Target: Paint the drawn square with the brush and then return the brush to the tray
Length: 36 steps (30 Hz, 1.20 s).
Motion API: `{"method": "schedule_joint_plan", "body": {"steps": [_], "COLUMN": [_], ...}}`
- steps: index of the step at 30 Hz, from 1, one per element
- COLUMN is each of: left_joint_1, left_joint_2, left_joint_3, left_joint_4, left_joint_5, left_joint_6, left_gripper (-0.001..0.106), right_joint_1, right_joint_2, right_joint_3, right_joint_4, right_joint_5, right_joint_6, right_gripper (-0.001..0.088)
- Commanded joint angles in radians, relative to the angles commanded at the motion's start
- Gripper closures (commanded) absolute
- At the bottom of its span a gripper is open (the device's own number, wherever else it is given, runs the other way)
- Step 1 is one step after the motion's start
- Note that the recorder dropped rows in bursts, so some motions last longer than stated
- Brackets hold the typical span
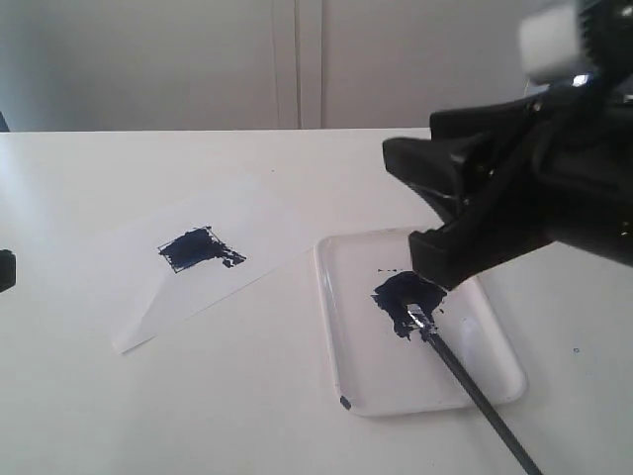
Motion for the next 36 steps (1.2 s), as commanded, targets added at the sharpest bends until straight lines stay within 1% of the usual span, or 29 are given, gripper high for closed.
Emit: {"method": "schedule_joint_plan", "body": {"steps": [5,12,13,15,18,21,26,27,28,32,34,36], "left_joint_1": [0.0,0.0,0.0,0.0,0.034,0.101,0.178,0.193,0.207,0.263,0.283,0.29], "left_joint_2": [0.0,0.0,-0.002,-0.016,-0.06,-0.131,-0.265,-0.292,-0.321,-0.44,-0.501,-0.545], "left_joint_3": [0.0,0.0,0.0,0.0,0.0,0.0,0.011,0.024,0.045,0.154,0.222,0.279], "left_joint_4": [0.004,0.004,0.004,0.004,0.004,0.004,0.006,0.006,0.006,0.006,0.006,0.006], "left_joint_5": [-0.001,-0.001,-0.001,-0.001,0.0,0.0,-0.016,-0.024,-0.044,-0.103,-0.117,-0.111], "left_joint_6": [0.0,0.0,0.0,0.0,0.0,0.0,0.0,0.0,0.0,0.0,0.0,0.0], "left_gripper": [0.105,0.105,0.105,0.105,0.105,0.105,0.105,0.105,0.105,0.105,0.105,0.105], "right_joint_1": [0.0,0.007,0.017,0.017,-0.017,-0.098,-0.306,-0.337,-0.38,-0.494,-0.533,-0.559], "right_joint_2": [-0.045,-0.054,-0.07,-0.107,-0.18,-0.278,-0.436,-0.466,-0.493,-0.594,-0.653,-0.706], "right_joint_3": [0.0,0.002,0.004,0.004,0.004,0.006,0.032,0.042,0.059,0.136,0.197,0.264], "right_joint_4": [0.0,0.0,0.0,0.001,0.001,0.001,0.001,0.001,0.001,0.001,0.001,0.001], "right_joint_5": [-0.002,0.0,0.002,0.024,0.02,0.024,0.019,0.021,0.021,0.012,0.012,0.012], "right_joint_6": [0.0,0.0,0.0,0.0,0.0,0.0,0.0,0.0,0.0,0.0,0.0,0.0], "right_gripper": [0.0459,0.0459,0.0459,0.0459,0.0459,0.0459,0.0459,0.0459,0.0459,0.0459,0.0459,0.0459]}}
